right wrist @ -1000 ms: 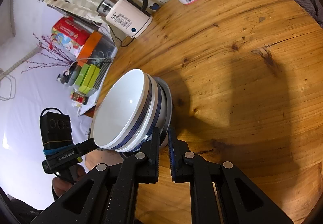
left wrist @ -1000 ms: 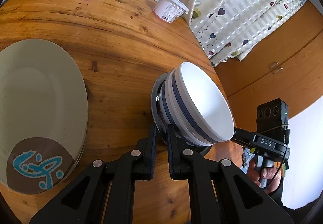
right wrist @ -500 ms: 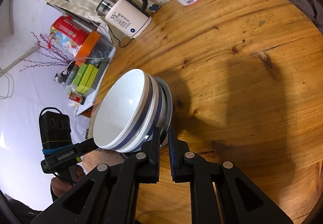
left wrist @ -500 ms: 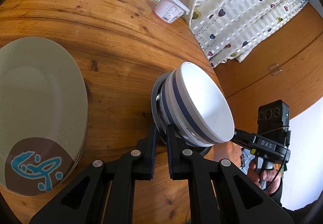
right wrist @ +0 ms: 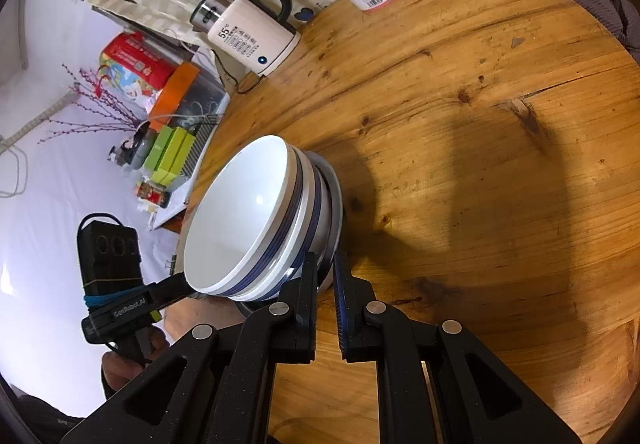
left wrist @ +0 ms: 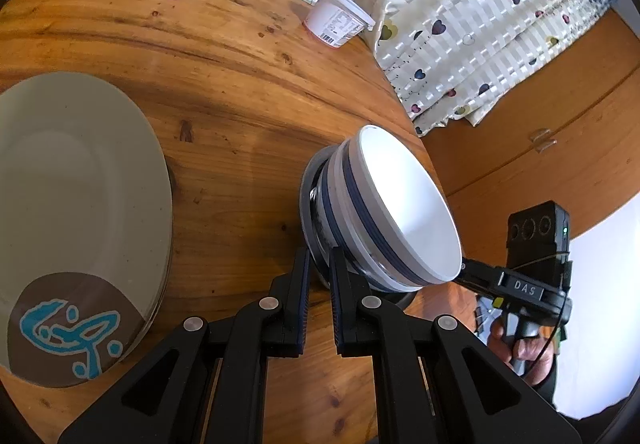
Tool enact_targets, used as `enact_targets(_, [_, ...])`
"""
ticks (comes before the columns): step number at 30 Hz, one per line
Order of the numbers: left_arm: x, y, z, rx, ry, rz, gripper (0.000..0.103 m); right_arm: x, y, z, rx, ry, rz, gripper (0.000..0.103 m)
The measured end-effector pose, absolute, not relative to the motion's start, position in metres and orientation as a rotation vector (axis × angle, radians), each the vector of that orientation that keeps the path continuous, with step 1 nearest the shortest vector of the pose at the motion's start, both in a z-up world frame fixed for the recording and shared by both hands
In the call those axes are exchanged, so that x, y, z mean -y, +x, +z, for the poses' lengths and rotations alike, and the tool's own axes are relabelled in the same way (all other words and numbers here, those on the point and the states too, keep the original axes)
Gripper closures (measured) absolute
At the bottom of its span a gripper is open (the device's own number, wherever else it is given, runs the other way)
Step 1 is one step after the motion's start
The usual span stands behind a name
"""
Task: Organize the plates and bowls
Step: 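Lift the nested bowl stack off the table with both tools, then carry the bowl stack with both tools over the beige plate stack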
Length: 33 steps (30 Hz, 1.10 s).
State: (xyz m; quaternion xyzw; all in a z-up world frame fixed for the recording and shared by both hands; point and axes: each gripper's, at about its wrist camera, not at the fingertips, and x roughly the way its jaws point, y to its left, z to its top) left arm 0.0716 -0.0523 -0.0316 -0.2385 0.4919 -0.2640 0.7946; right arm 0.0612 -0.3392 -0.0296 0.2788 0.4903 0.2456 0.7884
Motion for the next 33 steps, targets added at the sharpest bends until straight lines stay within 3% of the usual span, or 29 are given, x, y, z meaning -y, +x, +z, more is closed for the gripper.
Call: enact_targets(33, [0.049,0.068,-0.022,-1.002,-0.500,-0.570,0.095,0.335,0.062,-0.019,-1.024,0.580,0.545,0.093])
